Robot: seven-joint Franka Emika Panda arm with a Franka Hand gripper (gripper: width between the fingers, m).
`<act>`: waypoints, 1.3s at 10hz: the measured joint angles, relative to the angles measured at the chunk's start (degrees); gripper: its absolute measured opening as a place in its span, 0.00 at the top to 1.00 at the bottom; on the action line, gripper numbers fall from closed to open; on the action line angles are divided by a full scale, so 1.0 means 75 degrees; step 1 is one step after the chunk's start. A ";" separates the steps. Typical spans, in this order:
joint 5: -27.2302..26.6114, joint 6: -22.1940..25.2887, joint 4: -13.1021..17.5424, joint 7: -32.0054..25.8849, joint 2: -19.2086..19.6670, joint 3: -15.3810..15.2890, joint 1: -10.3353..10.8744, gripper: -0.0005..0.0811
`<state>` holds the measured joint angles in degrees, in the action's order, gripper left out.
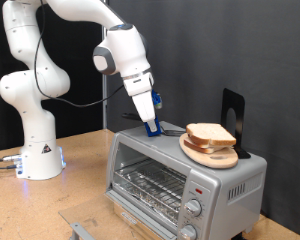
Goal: Make a piece of toast with the oven
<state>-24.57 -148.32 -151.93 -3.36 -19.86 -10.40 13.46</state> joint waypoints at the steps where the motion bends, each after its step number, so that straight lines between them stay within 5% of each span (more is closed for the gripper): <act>1: -0.0002 0.0000 -0.0006 0.0000 0.0004 0.0000 0.0000 0.01; 13: -0.0044 -0.0207 0.0015 0.0015 0.0205 0.0005 -0.0002 0.01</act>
<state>-24.90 -149.88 -151.82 -3.25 -18.33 -10.36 13.45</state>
